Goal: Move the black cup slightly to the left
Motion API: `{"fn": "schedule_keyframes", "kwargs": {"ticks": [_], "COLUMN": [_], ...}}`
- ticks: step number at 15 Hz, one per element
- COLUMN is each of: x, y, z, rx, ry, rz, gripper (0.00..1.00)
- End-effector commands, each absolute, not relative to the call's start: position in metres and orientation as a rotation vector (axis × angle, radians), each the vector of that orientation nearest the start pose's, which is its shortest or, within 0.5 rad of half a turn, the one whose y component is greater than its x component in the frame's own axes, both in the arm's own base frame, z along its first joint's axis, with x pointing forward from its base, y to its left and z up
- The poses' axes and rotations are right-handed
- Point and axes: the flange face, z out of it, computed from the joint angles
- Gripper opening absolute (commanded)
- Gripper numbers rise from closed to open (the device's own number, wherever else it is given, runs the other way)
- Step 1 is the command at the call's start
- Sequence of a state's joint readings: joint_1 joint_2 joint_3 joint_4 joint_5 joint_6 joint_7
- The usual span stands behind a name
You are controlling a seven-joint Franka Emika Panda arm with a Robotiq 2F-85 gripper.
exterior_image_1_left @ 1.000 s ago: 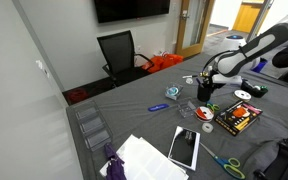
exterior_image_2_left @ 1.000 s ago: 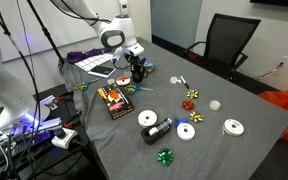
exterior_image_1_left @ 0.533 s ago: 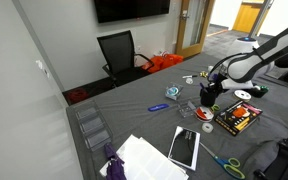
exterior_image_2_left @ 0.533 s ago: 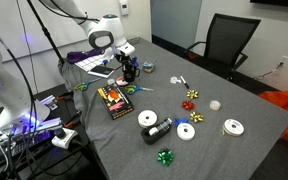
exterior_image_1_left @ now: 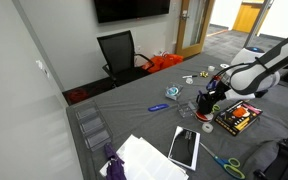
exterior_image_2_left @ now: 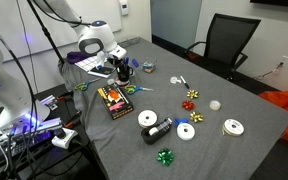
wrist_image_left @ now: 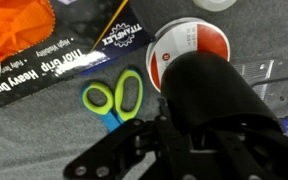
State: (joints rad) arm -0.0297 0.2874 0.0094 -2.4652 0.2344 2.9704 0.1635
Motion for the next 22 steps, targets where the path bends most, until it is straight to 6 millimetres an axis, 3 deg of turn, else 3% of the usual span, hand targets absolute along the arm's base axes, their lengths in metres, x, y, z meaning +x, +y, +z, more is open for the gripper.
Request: {"fn": "schedule_keyframes", "kwargs": {"ticks": [1, 7, 8, 10, 16, 22], "x": [0.484, 0.474, 0.472, 0.469, 0.465, 0.462], "y": [-0.021, -0.024, -0.025, -0.028, -0.032, -0.036], "z": [0.210, 0.206, 0.206, 0.206, 0.212, 0.224], "rx": [-2.941, -2.946, -2.952, -2.962, -2.970, -2.969], "ry": [0.559, 0.486, 0.474, 0.460, 0.439, 0.436], "rz": [-0.393, -0.413, -0.418, -0.418, -0.435, -0.427], "gripper": [0.06, 0.06, 0.47, 0.55, 0.97, 1.00]}}
